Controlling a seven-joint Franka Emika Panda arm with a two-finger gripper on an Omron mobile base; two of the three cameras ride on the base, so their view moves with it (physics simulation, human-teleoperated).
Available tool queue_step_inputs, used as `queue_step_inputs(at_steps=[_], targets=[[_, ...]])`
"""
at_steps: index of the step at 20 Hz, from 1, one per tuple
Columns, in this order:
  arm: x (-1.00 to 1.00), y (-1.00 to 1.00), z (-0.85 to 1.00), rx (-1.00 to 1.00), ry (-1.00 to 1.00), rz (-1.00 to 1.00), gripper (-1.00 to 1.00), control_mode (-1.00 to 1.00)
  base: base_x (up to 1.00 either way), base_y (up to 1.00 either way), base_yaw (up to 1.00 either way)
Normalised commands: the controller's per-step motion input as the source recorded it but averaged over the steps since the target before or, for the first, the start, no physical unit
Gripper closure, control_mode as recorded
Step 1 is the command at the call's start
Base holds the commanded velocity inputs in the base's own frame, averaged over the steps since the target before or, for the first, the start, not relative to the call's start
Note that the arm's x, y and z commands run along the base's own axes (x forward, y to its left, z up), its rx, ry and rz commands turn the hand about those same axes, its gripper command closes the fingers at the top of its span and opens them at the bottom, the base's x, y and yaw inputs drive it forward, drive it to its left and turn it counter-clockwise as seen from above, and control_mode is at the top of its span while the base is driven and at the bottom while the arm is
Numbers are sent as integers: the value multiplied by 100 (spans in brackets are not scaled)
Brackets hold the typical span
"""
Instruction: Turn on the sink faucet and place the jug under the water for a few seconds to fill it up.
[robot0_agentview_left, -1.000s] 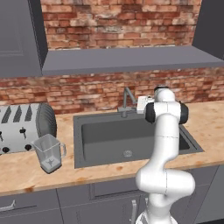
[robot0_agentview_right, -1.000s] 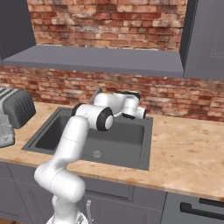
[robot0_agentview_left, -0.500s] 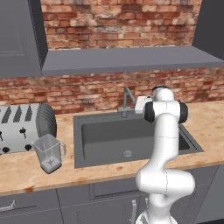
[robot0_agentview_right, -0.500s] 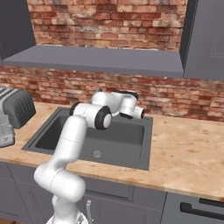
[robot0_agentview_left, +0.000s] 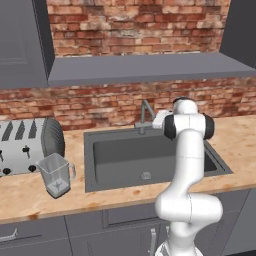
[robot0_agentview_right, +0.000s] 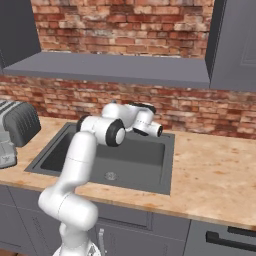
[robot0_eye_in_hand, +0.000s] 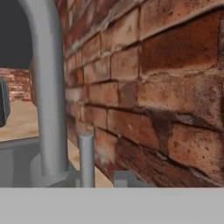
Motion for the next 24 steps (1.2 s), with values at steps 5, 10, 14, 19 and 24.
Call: queue_step_inputs(at_steps=[5, 10, 14, 19, 24], targets=[[24, -27, 0, 4, 10, -22, 100, -100, 0, 0, 0], [21, -42, 0, 7, 13, -26, 100, -100, 0, 0, 0], [21, -69, -9, 13, 13, -23, 100, -100, 0, 0, 0], [16, -92, -14, 20, 15, -17, 100, -100, 0, 0, 0], [7, -97, -26, 21, 16, -14, 100, -100, 0, 0, 0]])
